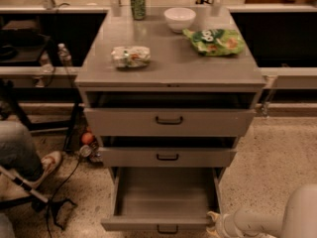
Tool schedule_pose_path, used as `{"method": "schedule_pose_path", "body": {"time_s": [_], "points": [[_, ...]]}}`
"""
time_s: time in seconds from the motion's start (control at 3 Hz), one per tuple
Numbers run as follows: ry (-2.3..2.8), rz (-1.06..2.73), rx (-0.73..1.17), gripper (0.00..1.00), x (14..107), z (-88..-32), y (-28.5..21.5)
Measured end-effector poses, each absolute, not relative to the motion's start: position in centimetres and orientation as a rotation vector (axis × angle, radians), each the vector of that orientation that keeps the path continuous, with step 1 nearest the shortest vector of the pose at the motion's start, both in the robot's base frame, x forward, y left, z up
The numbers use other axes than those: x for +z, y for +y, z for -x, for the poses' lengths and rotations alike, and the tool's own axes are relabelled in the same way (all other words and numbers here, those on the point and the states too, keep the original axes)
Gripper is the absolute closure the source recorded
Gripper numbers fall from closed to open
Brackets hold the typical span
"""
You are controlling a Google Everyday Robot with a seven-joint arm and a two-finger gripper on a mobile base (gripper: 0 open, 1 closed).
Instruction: Open bottom drawer
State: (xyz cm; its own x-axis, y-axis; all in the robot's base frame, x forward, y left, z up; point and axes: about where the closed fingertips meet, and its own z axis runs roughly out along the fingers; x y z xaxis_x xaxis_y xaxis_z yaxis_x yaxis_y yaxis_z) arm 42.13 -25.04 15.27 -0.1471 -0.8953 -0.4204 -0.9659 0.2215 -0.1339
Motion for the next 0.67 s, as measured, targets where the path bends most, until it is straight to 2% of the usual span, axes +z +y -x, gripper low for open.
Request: {"method": "schedule_pose_path", "body": {"time_s": [0.33,0.67], "points": [[2.092,1.719,0.233,0.75,15.85,-42.26,-24.86],[2.092,1.719,0.235,0.44,15.81,-42.23,-24.8]]}}
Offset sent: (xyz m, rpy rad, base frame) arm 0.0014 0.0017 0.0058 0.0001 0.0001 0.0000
